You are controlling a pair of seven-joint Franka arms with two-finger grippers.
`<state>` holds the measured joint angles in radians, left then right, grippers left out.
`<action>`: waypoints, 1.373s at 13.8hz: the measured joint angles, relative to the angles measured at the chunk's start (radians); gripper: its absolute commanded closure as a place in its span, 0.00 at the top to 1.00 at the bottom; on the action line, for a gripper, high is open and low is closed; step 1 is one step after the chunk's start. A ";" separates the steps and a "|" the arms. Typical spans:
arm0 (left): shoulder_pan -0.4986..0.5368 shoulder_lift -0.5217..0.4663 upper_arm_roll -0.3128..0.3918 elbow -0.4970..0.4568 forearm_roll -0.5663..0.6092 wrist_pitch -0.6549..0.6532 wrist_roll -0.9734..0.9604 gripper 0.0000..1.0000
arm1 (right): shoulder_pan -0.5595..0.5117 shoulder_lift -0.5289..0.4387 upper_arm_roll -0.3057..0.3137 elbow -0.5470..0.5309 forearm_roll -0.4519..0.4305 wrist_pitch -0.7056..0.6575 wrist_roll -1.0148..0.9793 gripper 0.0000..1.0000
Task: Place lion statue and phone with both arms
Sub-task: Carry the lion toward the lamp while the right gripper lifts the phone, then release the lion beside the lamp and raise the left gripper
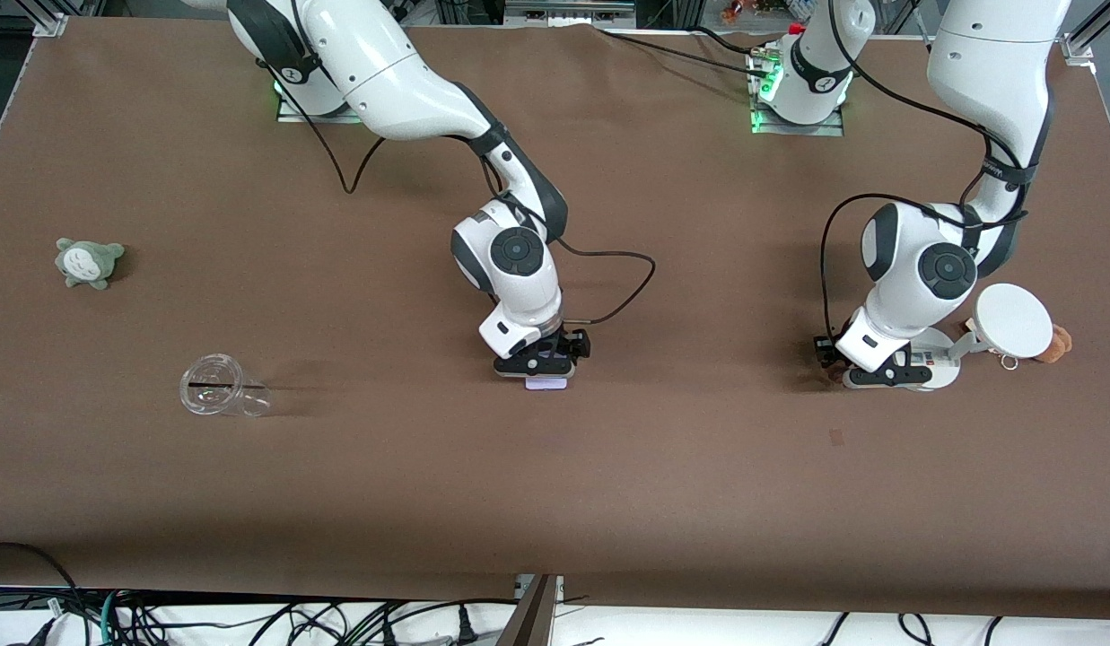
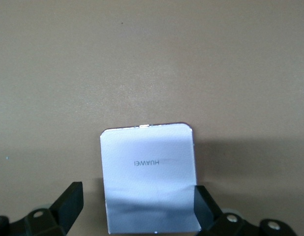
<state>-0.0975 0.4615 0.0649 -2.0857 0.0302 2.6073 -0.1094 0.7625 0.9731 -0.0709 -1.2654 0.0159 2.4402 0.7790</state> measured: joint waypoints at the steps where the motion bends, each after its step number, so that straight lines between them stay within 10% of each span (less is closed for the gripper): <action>1: 0.004 0.005 0.000 0.000 0.010 0.003 0.003 1.00 | 0.000 0.001 -0.001 0.000 0.000 0.001 0.000 1.00; 10: 0.021 -0.090 -0.017 0.024 0.033 -0.061 0.007 1.00 | 0.000 0.006 -0.015 0.015 -0.013 0.011 0.001 1.00; 19: 0.021 -0.424 -0.053 0.232 0.032 -0.744 0.005 1.00 | 0.001 0.006 -0.028 0.019 -0.057 0.016 0.001 1.00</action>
<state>-0.0764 0.0372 0.0117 -1.8540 0.0627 1.8631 -0.1039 0.7637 0.9791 -0.0985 -1.2468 -0.0408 2.4560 0.7795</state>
